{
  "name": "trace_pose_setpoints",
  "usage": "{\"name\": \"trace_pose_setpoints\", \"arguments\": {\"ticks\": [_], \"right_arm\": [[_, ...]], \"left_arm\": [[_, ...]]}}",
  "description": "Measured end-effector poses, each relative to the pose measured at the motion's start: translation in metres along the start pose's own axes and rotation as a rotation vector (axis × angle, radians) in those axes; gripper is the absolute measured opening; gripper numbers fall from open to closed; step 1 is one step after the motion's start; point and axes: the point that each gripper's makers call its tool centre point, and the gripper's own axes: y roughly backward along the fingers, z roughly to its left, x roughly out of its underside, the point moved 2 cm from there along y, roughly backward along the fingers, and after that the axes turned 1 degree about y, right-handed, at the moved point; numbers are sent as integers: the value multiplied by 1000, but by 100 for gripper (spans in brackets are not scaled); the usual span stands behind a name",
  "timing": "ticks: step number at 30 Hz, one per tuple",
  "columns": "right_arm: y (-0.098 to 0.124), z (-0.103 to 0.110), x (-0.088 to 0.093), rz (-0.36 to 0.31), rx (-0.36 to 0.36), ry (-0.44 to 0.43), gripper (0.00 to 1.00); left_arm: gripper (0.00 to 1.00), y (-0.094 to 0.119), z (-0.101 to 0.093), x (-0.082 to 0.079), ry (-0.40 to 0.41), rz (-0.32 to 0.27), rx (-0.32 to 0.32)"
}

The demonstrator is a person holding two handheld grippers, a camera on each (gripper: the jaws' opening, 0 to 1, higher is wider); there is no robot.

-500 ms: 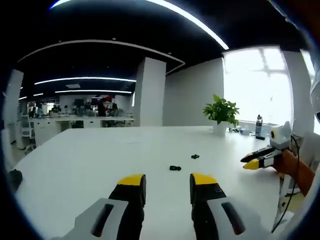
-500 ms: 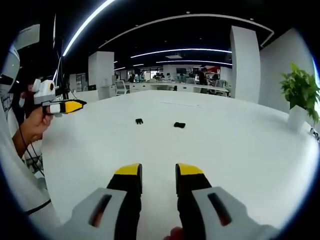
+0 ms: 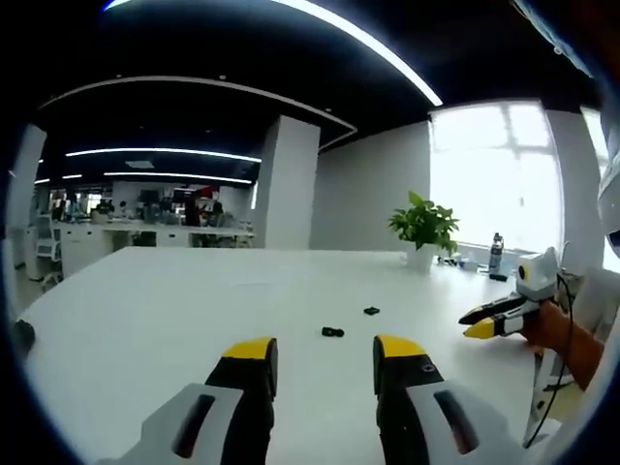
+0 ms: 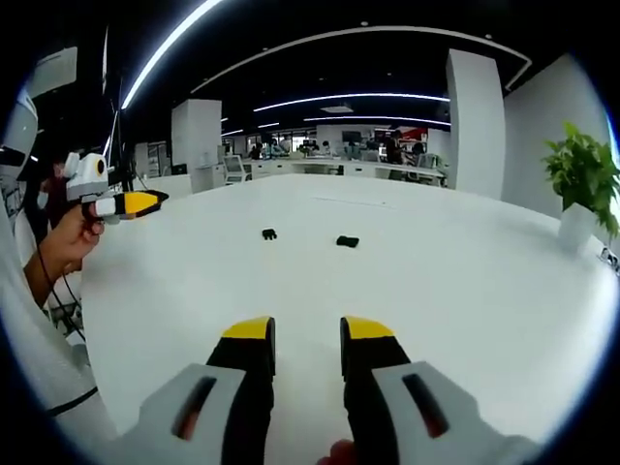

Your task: Snap the two parts of the plastic buckle together until the buckle closes and remains connected.

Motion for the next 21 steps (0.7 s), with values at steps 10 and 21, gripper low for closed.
{"name": "trace_pose_setpoints", "arguments": {"ticks": [10, 21], "right_arm": [[1, 0, -2, -6, 5, 5, 26], [2, 0, -1, -3, 1, 3, 26]], "left_arm": [[36, 0, 5, -8, -106, -42, -43], [28, 2, 16, -20, -104, -64, -77]]}}
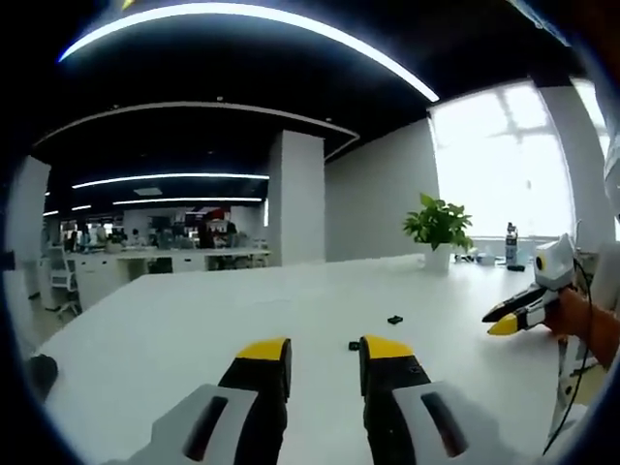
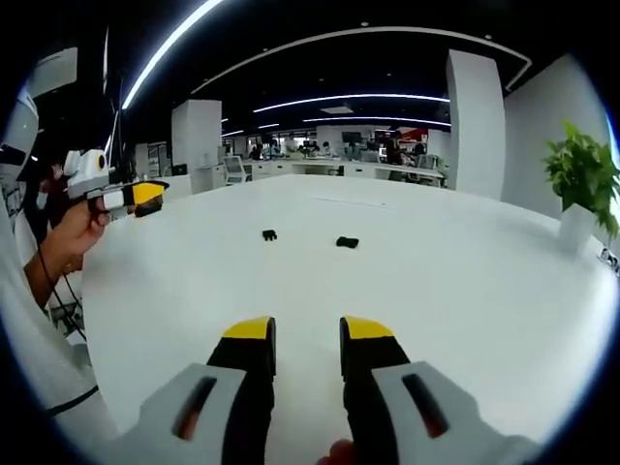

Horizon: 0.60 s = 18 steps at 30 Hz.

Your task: Snap the two parts of the plastic buckle together until the buckle closes and remains connected.

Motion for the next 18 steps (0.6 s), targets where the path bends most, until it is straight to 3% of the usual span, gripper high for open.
{"name": "trace_pose_setpoints", "arguments": {"ticks": [5, 13, 18], "right_arm": [[0, -2, -1, 1, 4, 1, 26], [-6, -3, -6, -3, -1, -2, 26], [-8, -3, -6, 3, -5, 0, 27]], "left_arm": [[38, -3, -2, 7, -21, 32, 5], [37, -6, -6, 16, -6, 62, 18], [32, -6, -3, 14, -9, 47, 8]]}}
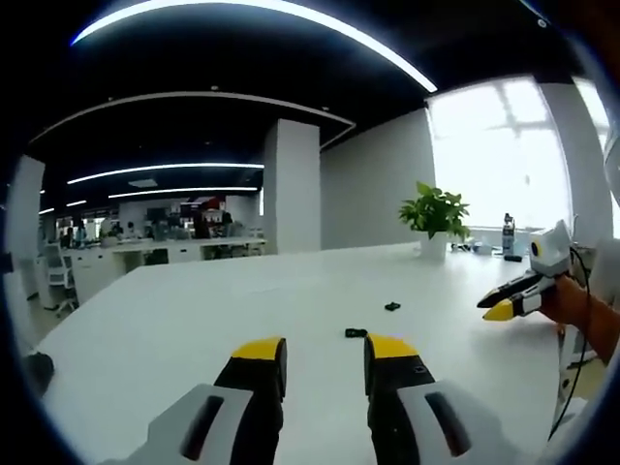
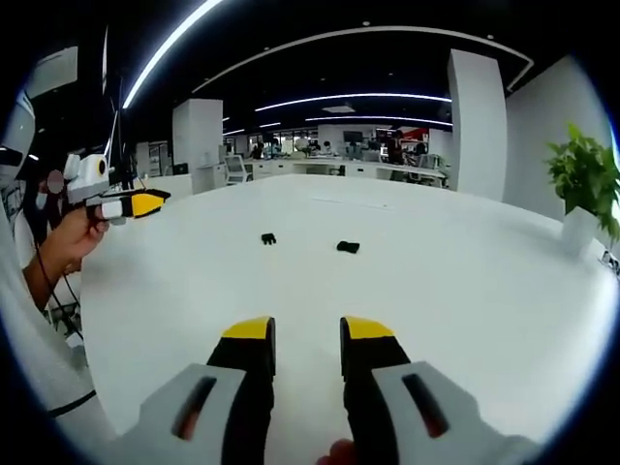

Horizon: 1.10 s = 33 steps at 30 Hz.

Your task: Snap the two parts of the plastic buckle together until the buckle closes and remains connected.

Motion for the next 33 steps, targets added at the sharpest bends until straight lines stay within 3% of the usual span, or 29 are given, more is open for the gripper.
{"name": "trace_pose_setpoints", "arguments": {"ticks": [12, 18, 25, 33], "right_arm": [[-4, -2, -1, -4, 3, -1, 27], [-6, -5, -4, -3, 8, 14, 26], [-12, -6, -9, 3, 0, 35, 26], [-16, -7, -12, 6, -4, 51, 27]], "left_arm": [[34, -6, 0, 7, 26, 47, 15], [34, -10, 2, 10, -10, 83, 7], [28, -16, 0, 3, 1, 74, 25], [30, -23, -1, -1, -24, 72, 37]]}}
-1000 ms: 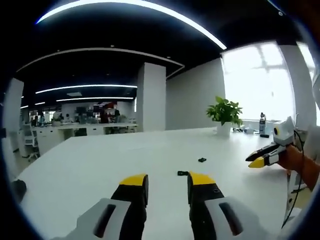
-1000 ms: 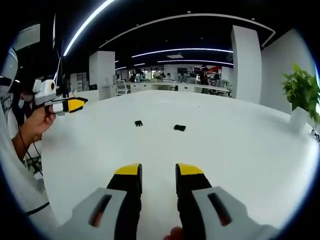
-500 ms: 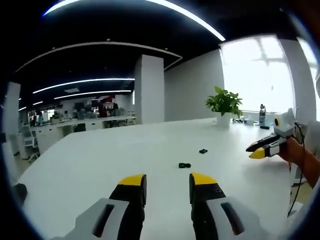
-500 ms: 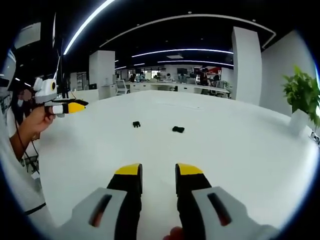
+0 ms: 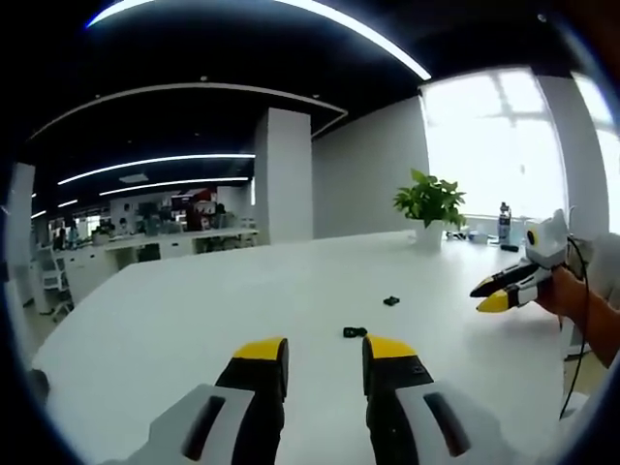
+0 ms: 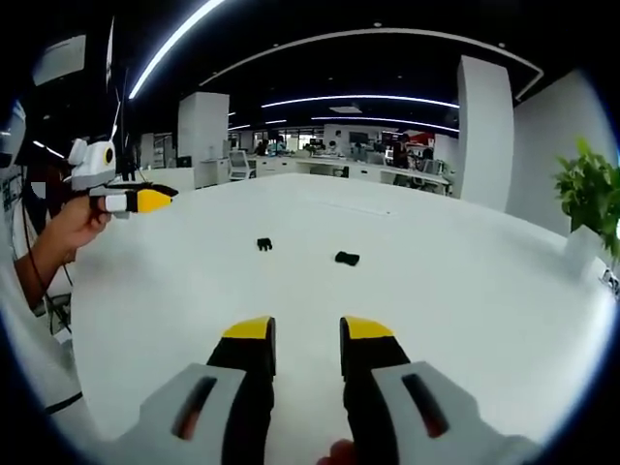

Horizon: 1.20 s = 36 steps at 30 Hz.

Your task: Snap the two parts of the plastic buckle together until the buckle closes and remains connected.

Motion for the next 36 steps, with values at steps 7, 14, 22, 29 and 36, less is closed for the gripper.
{"name": "trace_pose_setpoints", "arguments": {"ticks": [7, 14, 22, 29, 36], "right_arm": [[-2, -4, -4, 0, 5, 17, 26], [-8, -10, -8, 3, -2, 34, 27], [-14, -16, -15, 5, -8, 56, 27], [-20, -17, -21, 4, -19, 61, 26], [-23, -21, -25, 10, -23, 69, 26]], "left_arm": [[32, -2, 1, 2, 19, 14, 8], [35, -4, 2, 1, 50, 22, 44], [34, -8, 0, 0, 68, 31, 62], [34, -12, 1, -1, 59, 35, 67], [35, -18, 0, -4, 45, 44, 79]]}}
